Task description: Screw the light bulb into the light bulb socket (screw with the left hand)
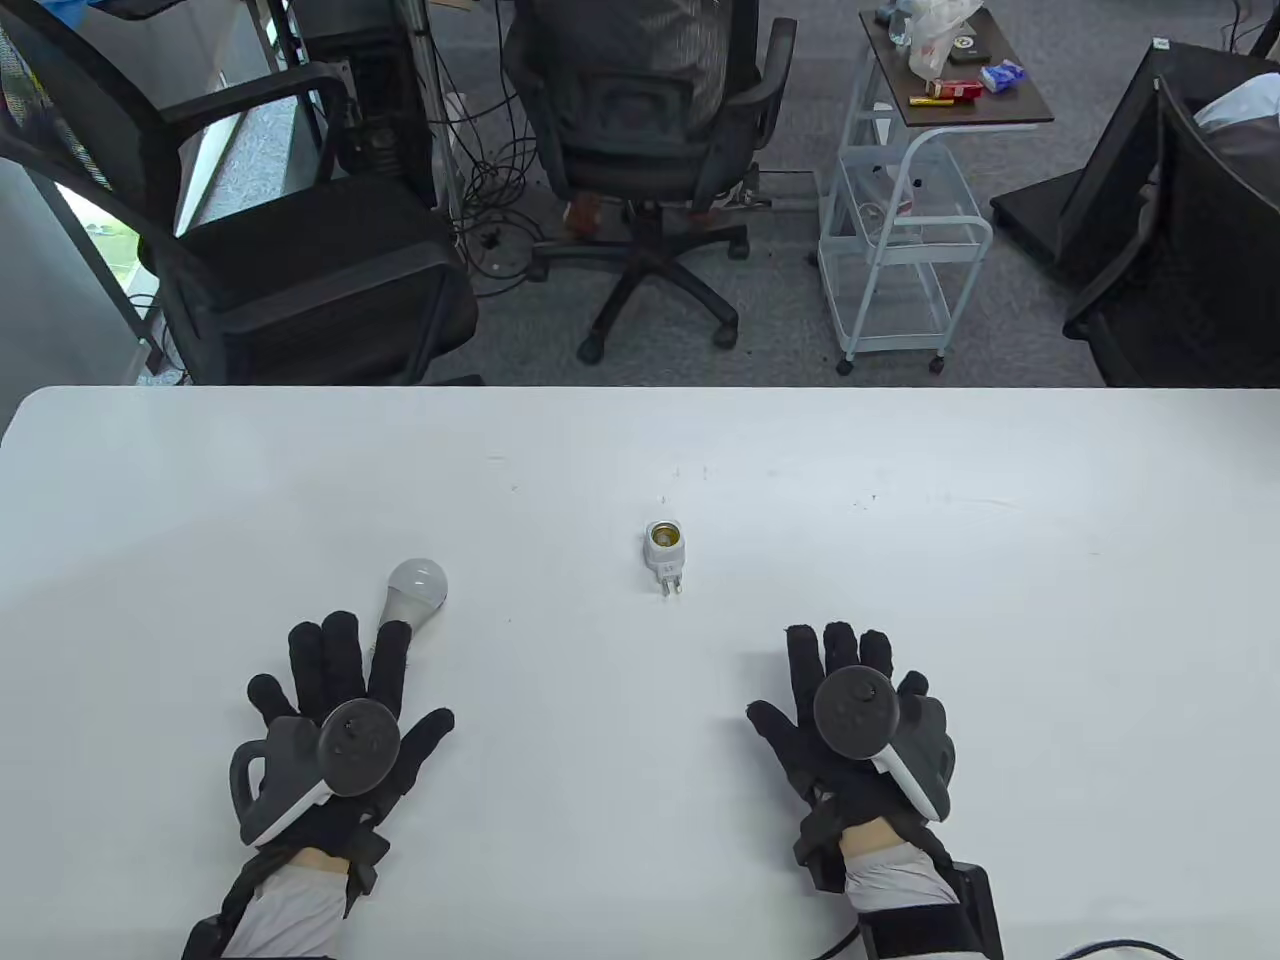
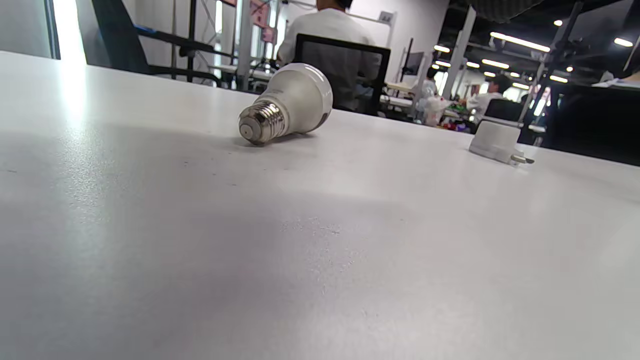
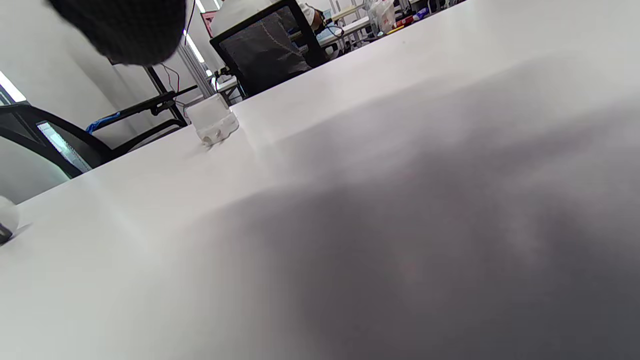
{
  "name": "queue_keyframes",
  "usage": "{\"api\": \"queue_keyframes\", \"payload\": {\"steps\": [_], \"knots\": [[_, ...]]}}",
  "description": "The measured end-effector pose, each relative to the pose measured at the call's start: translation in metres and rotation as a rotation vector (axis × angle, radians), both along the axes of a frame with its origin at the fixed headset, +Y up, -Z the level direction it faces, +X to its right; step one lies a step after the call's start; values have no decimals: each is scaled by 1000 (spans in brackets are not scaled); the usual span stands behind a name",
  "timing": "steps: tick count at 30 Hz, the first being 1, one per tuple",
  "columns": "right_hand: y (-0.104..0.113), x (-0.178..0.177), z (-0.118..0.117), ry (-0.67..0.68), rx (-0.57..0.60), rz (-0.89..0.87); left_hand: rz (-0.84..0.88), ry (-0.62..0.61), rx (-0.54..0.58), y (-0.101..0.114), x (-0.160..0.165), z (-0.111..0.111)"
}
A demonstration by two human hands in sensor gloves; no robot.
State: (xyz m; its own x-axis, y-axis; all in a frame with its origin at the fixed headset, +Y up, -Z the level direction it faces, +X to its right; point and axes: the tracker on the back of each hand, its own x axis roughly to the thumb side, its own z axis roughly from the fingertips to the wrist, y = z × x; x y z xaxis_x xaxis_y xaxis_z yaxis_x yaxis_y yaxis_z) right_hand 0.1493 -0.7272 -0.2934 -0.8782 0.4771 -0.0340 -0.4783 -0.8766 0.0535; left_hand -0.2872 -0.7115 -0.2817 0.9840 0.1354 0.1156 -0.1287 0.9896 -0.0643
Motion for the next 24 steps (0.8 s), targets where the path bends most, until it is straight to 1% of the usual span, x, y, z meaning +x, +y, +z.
{"api": "queue_keyframes", "payload": {"steps": [9,15,19,22,24], "knots": [[-6,-10,1,38,-40,59,58,-17,-25,2,-3,0],[-18,-16,-4,46,-133,71,59,-34,-35,1,1,-1],[-20,-26,-6,66,-145,99,51,-44,-24,4,5,3],[-21,-33,-12,91,-154,100,28,-60,-26,5,11,6],[-18,-39,-23,86,-158,79,23,-62,-26,6,13,7]]}}
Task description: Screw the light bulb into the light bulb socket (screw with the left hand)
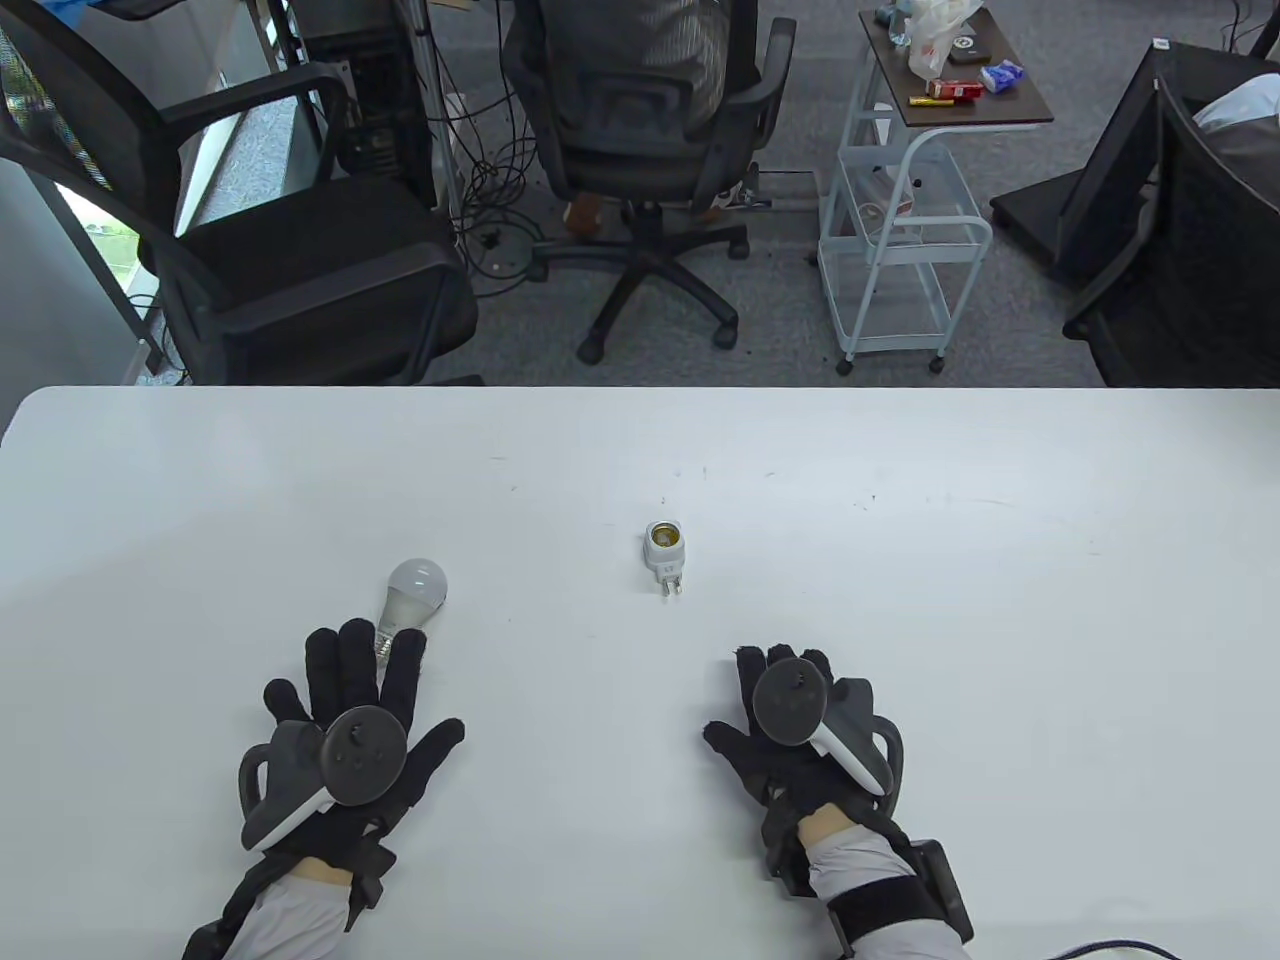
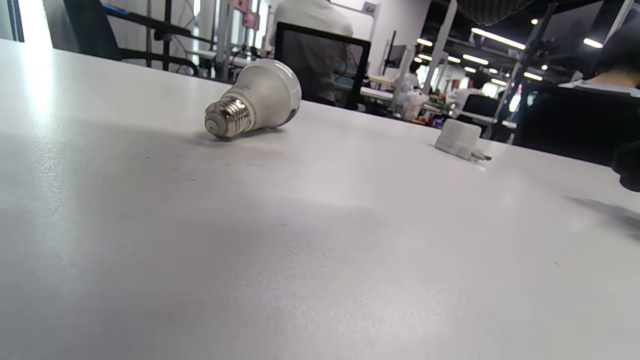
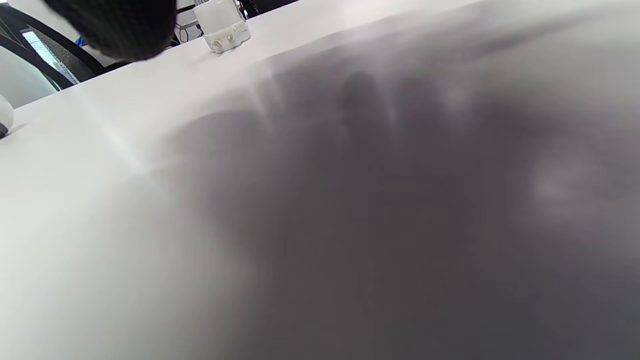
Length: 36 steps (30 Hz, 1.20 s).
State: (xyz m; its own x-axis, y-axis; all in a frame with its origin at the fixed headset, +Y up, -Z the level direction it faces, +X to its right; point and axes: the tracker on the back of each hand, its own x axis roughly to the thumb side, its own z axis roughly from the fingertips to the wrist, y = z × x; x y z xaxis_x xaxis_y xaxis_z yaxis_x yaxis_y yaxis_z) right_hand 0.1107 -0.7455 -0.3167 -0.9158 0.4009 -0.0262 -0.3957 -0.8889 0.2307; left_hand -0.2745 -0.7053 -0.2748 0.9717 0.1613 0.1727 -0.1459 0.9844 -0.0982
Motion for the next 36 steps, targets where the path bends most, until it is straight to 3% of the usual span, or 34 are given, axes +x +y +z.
{"api": "queue_keyframes", "payload": {"steps": [11,19,26,32,36], "knots": [[34,-33,-98,-202,-5,-182,23,43,-6,-1,-10,-5],[10,-65,-147,-382,-44,-150,5,39,-29,-3,-5,-8],[2,-84,-154,-466,35,190,2,22,-25,-3,0,-8],[9,-50,-137,-322,-37,-163,12,30,-38,-4,-3,-9],[15,-29,-91,-258,-9,-304,24,49,-41,-3,-7,-8]]}}
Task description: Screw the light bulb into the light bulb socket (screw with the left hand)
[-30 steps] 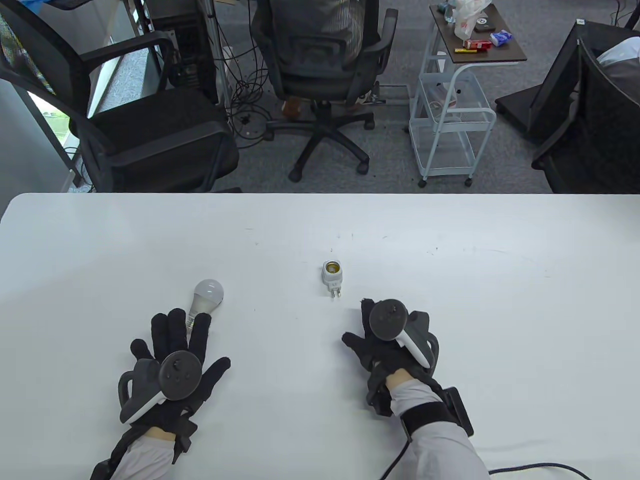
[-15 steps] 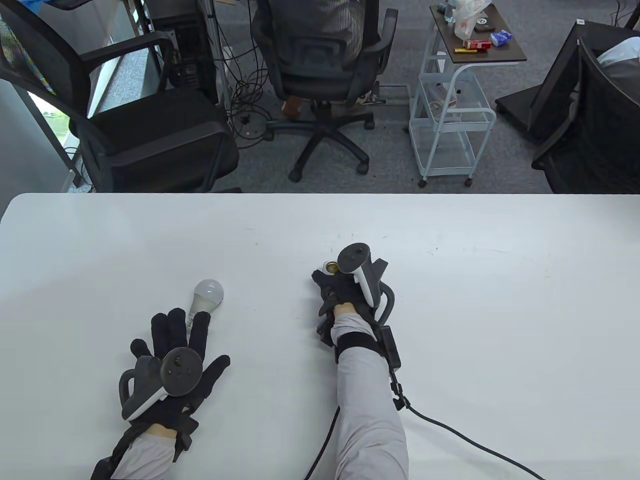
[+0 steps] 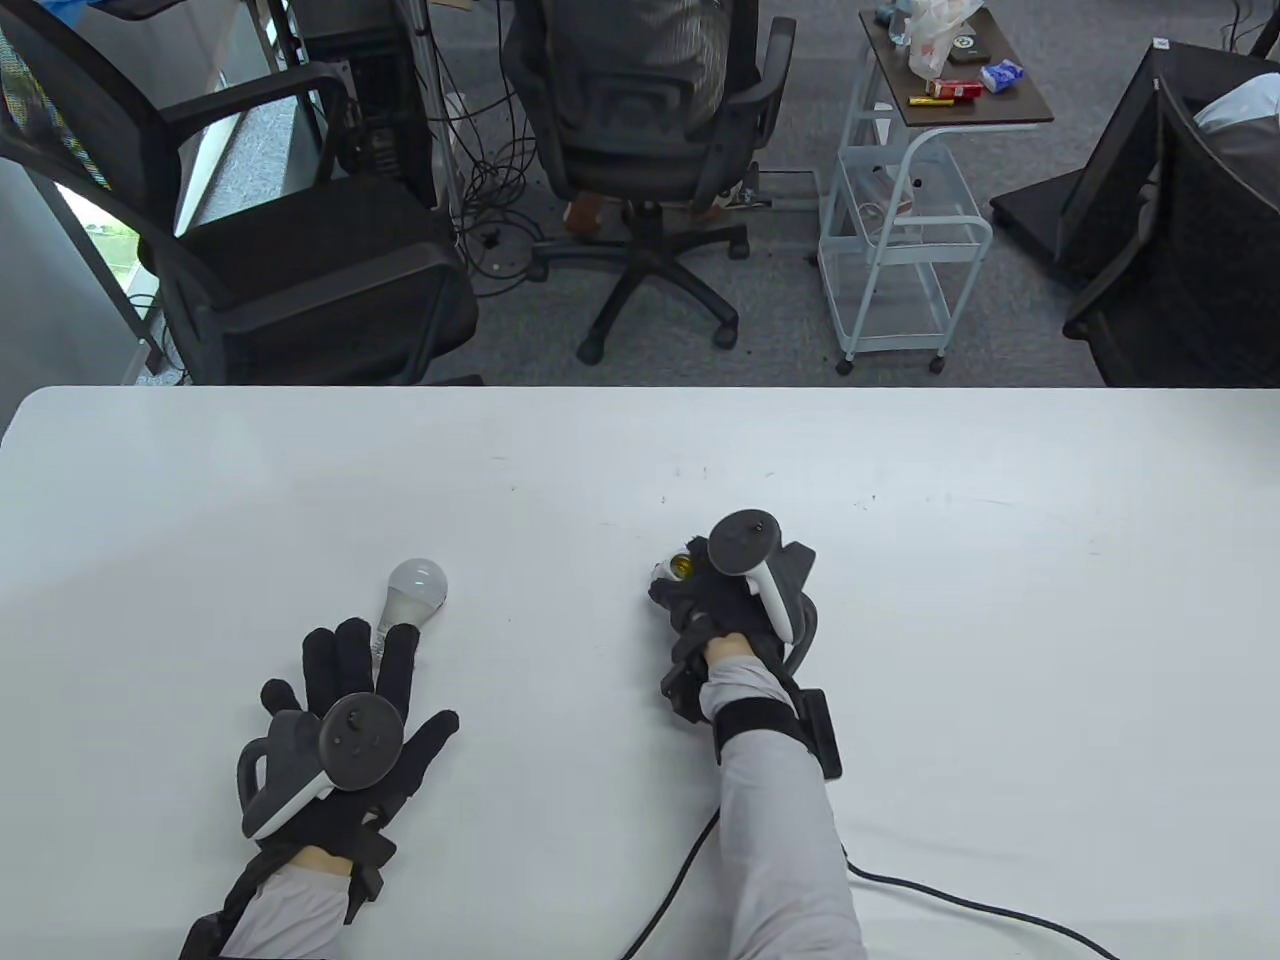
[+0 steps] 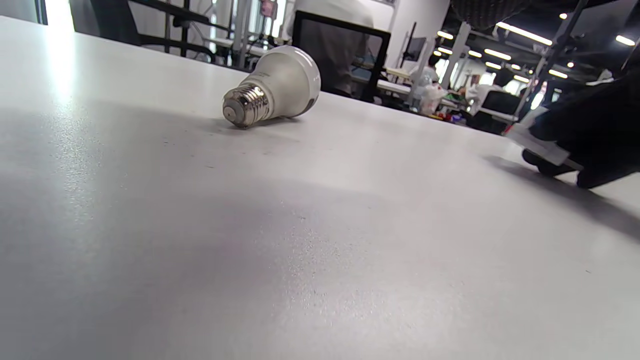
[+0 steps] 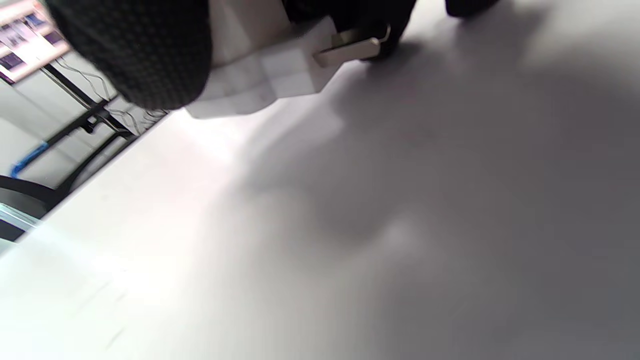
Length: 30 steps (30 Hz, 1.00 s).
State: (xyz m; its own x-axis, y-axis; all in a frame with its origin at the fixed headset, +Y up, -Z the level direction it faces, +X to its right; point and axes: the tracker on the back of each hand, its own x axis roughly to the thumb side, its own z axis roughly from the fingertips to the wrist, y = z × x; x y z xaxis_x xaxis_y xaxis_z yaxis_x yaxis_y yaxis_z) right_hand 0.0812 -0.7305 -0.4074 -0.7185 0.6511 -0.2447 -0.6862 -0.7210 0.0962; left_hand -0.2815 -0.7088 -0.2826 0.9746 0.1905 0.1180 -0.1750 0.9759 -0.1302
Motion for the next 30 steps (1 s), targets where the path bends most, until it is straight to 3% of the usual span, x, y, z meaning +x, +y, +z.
{"api": "queue_keyframes", "payload": {"steps": [7,11,13,15,22,30], "knots": [[19,29,79,90,166,50,-1,4,-29,-5,0,1],[18,47,110,34,237,32,0,33,-28,-10,-2,2],[8,53,115,6,244,2,-14,34,-42,-14,0,2],[2,58,114,2,174,-24,-36,32,-55,-18,2,2],[6,42,119,91,209,20,-36,106,-67,-27,-3,-2],[8,19,124,155,261,137,-39,186,-125,-17,-4,-31]]}}
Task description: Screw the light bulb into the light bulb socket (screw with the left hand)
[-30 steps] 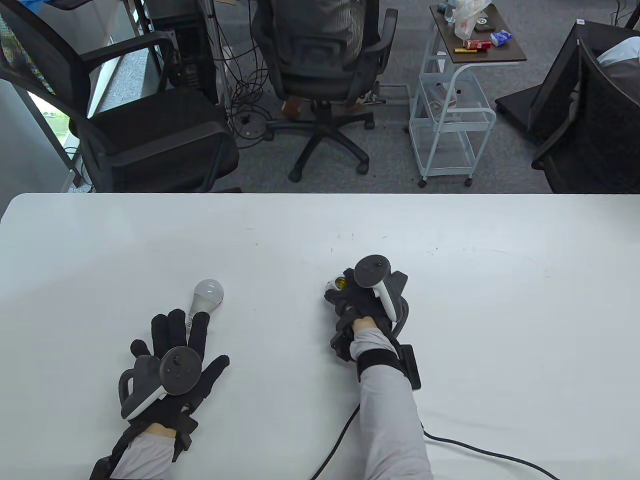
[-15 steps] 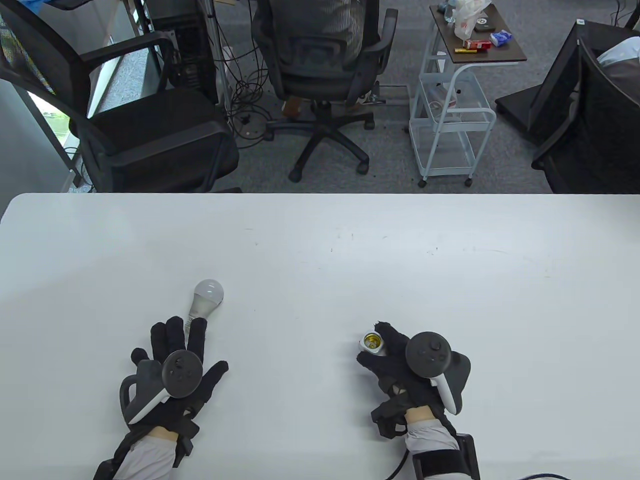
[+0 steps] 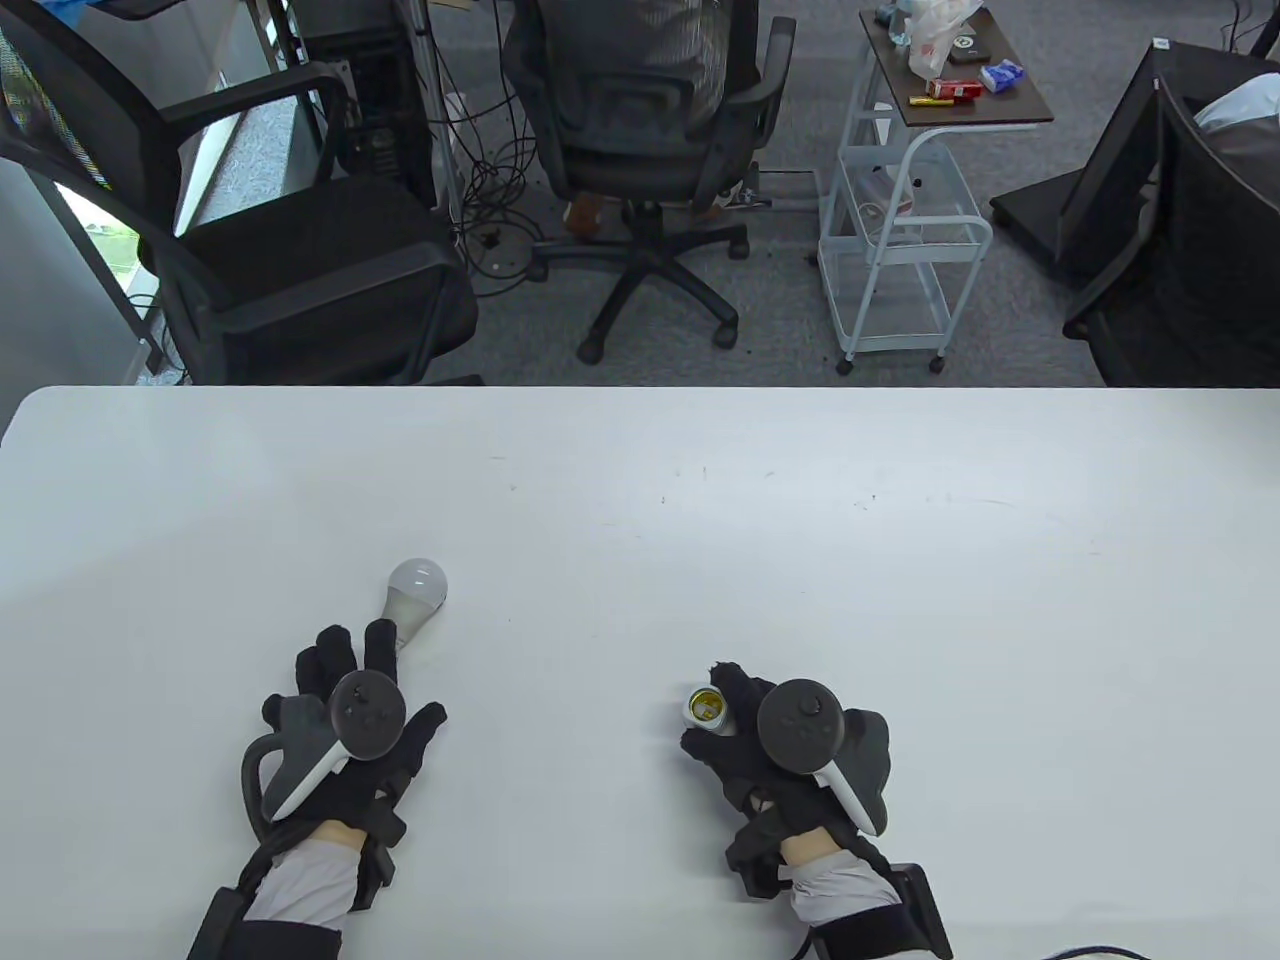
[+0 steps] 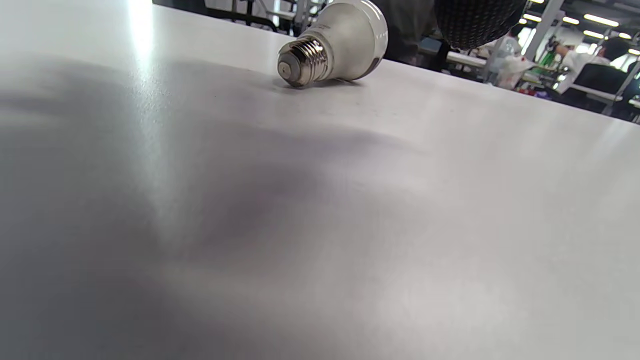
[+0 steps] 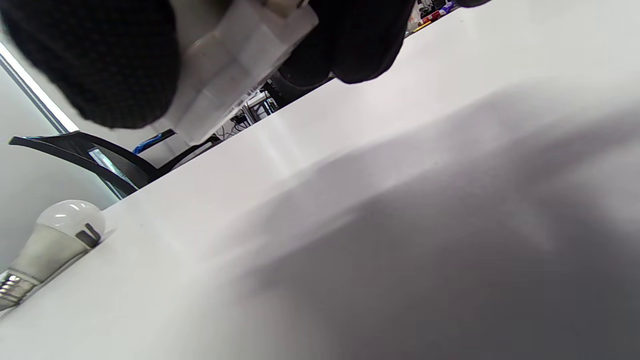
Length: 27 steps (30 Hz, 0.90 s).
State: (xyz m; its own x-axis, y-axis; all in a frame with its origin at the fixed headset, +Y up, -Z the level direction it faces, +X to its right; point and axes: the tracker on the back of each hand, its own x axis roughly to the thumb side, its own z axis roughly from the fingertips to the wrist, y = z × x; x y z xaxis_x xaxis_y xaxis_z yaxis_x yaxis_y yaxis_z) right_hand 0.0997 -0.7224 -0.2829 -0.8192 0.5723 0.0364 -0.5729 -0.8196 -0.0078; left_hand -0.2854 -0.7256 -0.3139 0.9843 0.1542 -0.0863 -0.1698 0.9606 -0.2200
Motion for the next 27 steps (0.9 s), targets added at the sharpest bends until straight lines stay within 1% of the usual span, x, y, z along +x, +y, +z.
{"api": "queue_keyframes", "payload": {"steps": [4,7,14,16,18,20,23,25,27], "knots": [[0,2,-1,-3,-3,-28,-1,44,-10,13,1,-25],[0,6,-3,-8,-17,-55,-54,80,-29,19,4,-46],[4,9,-3,3,-20,-109,-156,129,-63,11,17,-83],[4,8,-4,17,-32,-110,-207,147,-93,8,19,-92],[3,7,-5,25,-36,-107,-235,164,-151,4,20,-100],[3,6,-5,34,-41,-106,-236,169,-179,-1,21,-105],[3,4,-5,50,-43,-106,-243,179,-137,-5,21,-109],[3,2,-6,61,-48,-97,-265,186,-43,-5,21,-109],[2,0,-6,69,-50,-85,-240,178,-58,-4,20,-108]]}}
